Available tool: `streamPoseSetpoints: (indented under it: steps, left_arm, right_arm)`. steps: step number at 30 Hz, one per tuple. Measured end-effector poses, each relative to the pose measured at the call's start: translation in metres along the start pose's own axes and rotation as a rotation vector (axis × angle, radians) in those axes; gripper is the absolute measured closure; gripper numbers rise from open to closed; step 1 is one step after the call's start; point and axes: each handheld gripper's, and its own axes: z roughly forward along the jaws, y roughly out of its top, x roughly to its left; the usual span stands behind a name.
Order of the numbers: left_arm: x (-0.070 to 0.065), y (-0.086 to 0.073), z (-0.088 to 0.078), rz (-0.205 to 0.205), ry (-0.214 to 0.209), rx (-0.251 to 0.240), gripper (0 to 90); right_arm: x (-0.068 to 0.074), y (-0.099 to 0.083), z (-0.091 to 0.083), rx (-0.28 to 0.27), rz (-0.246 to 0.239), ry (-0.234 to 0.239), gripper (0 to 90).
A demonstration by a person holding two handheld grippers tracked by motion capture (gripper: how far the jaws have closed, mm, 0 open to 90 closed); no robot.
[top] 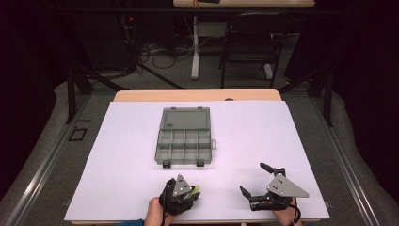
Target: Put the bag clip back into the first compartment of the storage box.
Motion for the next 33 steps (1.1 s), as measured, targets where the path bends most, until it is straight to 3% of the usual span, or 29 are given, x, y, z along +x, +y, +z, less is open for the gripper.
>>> streamPoseSetpoints:
  steps: [11,33]
  left_arm:
    - [0.0006,-0.0012,0.0012,0.012,-0.005,0.014,79.7]
    - [0.005,-0.0002,-0.0055,0.007,-0.006,-0.019,80.0]
  right_arm:
    - [0.0001,-0.0001,0.0001,-0.002,0.0,-0.001,0.1]
    - [0.0001,-0.0001,-0.0001,-0.005,0.003,-0.003,0.1]
